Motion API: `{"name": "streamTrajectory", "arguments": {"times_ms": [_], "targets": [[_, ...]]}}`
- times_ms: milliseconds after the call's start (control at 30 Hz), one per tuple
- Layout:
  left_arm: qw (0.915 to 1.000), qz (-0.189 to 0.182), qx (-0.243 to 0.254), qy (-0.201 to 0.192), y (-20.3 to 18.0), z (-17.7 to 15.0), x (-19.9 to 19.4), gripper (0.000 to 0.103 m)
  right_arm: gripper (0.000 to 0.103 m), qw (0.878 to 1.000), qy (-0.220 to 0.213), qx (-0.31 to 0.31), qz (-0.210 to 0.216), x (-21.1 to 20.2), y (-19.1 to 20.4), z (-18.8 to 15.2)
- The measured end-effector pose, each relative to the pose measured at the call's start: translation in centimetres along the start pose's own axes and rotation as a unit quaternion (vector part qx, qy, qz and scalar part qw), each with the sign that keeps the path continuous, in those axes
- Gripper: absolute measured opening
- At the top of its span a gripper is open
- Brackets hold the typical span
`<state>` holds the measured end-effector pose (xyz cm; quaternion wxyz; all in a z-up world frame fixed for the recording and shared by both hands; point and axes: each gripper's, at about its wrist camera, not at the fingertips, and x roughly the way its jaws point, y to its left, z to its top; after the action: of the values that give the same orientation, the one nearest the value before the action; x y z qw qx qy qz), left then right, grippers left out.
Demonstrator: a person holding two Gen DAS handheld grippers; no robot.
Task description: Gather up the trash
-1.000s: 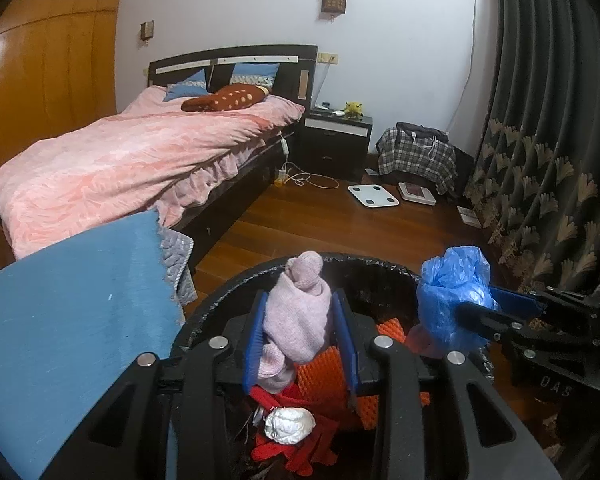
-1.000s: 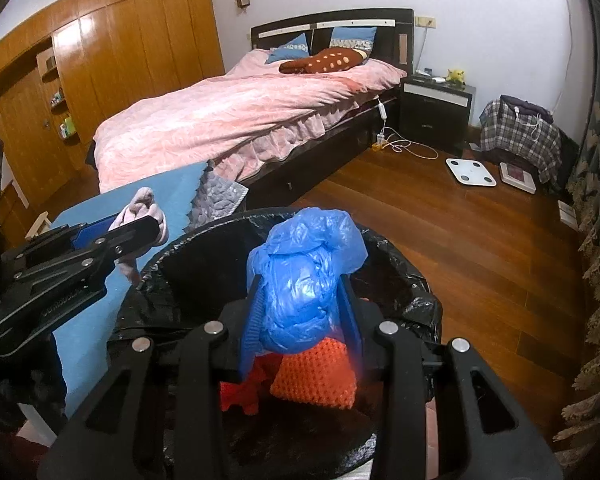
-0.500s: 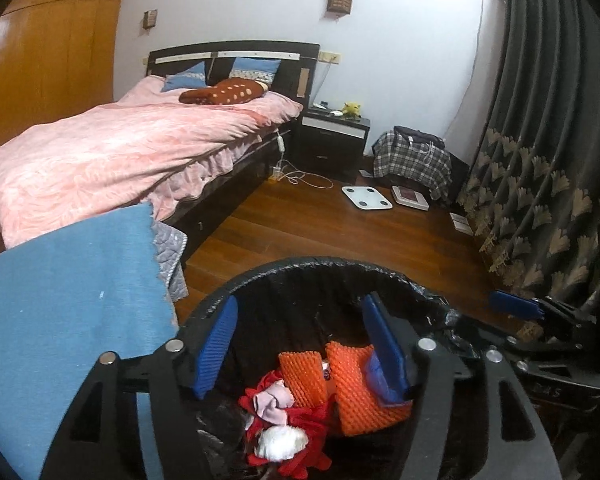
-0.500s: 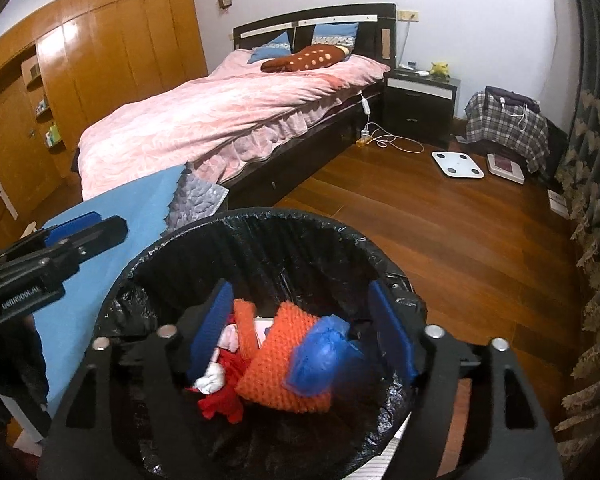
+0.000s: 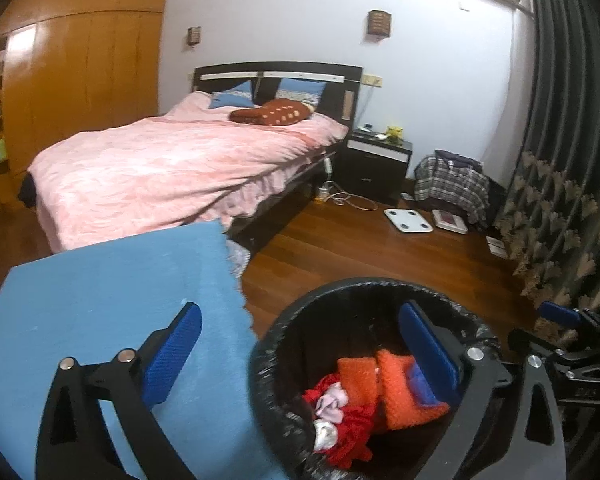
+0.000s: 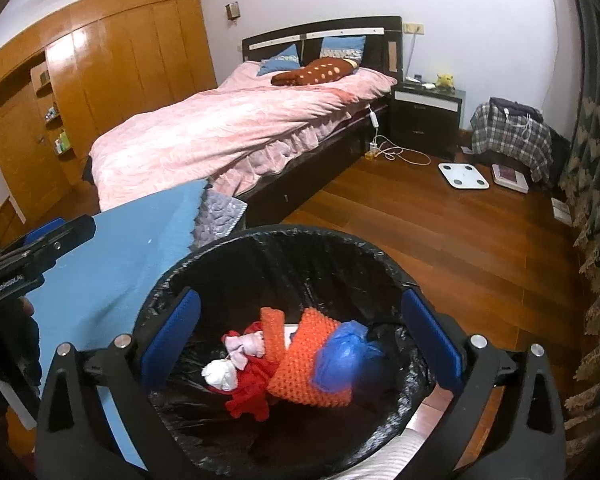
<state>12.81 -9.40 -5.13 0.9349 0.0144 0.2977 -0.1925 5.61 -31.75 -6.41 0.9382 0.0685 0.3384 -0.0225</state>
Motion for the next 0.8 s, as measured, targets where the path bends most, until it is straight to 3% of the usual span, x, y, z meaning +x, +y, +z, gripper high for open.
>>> {"name": "streamTrajectory", "arguments": {"times_ms": [367,800], "targets": [[0.9995,0.033,0.002,-0.002,1.4,-1.3,-4.9,0.097,0.098,0.999,-0.02,-0.024,0.018,-3.8,3.6,0.8],[0.9987,0.046,0.003,-0.02,1.6,-2.1,-9.3,0.097,0.098,0.997,-0.039,-0.054,0.032,-7.6,7.3,1.0]]}}
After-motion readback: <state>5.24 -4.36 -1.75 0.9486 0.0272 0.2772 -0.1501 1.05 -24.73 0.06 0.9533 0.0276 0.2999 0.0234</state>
